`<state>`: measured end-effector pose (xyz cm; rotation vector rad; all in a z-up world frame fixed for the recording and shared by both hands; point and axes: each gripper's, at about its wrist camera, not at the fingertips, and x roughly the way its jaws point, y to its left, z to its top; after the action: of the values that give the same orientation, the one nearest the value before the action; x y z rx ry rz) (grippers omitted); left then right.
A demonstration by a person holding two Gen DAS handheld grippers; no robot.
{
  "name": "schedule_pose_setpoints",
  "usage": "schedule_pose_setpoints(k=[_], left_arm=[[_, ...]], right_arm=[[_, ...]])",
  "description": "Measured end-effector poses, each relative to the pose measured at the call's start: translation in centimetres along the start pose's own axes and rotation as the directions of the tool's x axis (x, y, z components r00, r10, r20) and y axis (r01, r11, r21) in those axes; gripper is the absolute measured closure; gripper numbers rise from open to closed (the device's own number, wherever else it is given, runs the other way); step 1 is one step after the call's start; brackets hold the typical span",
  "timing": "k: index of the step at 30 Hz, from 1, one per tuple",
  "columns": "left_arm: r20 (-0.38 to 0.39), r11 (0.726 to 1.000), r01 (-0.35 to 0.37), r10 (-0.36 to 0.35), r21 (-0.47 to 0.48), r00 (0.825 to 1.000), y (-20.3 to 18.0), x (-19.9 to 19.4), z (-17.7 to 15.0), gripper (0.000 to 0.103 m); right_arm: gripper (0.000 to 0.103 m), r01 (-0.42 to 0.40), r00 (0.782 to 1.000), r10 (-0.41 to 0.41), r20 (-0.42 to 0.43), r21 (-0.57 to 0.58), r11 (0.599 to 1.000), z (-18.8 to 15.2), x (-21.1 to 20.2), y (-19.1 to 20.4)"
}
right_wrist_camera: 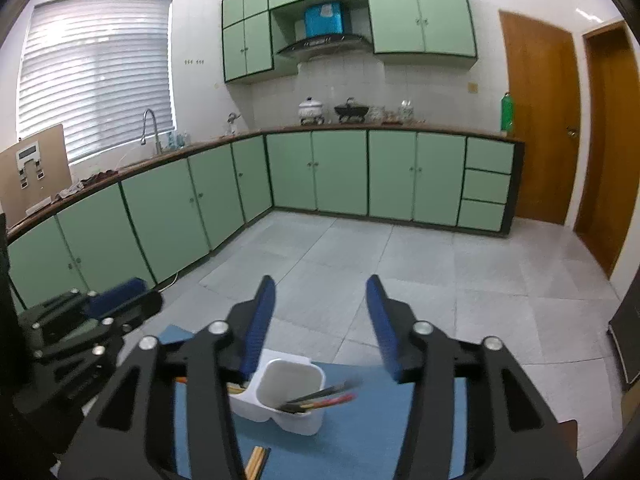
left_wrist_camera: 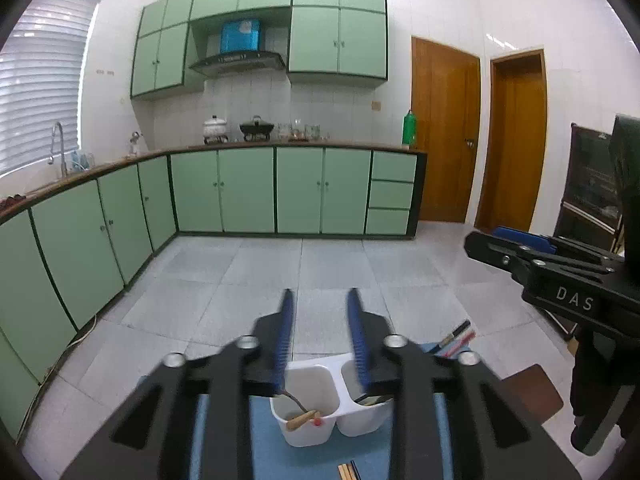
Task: Organize utensils
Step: 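Lift both chopsticks over the white holder and open both tools to drop them, then move both open tools back down toward the remaining chopsticks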
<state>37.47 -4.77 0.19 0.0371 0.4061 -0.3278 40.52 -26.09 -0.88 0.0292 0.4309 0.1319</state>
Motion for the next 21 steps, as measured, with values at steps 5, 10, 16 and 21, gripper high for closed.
schedule_pose_setpoints(k=[5, 10, 16, 21], left_arm=[[0.038, 1.000, -0.031, 0.031, 0.000, 0.999, -0.1, -4.3, -1.2, 0.046], [0.043, 0.998, -0.064, 0.065, -0.019, 0.997, -0.1, -8.2, -5.1, 0.034], [-0.040, 0.994, -0.103, 0.102, -0.031, 0.994, -0.3, -9.8, -12.1, 0.025], [-0.160, 0.993, -0.117, 0.111, -0.028, 0.981, -0.5, -9.4, -18.3, 0.025]], right_arm=[[0.032, 0.028, 0.999, -0.030, 0.033, 0.034, 0.999, -1.7, -3.4, -1.2], [0.013, 0.053, 0.998, -0.055, 0.035, 0.049, 0.997, -7.1, -7.2, -1.5], [0.007, 0.078, 0.996, -0.075, -0.041, 0.074, 0.994, -15.8, -9.5, -0.5], [0.006, 0.096, 0.986, -0.088, -0.142, 0.055, 0.994, -22.2, -9.9, 2.0]])
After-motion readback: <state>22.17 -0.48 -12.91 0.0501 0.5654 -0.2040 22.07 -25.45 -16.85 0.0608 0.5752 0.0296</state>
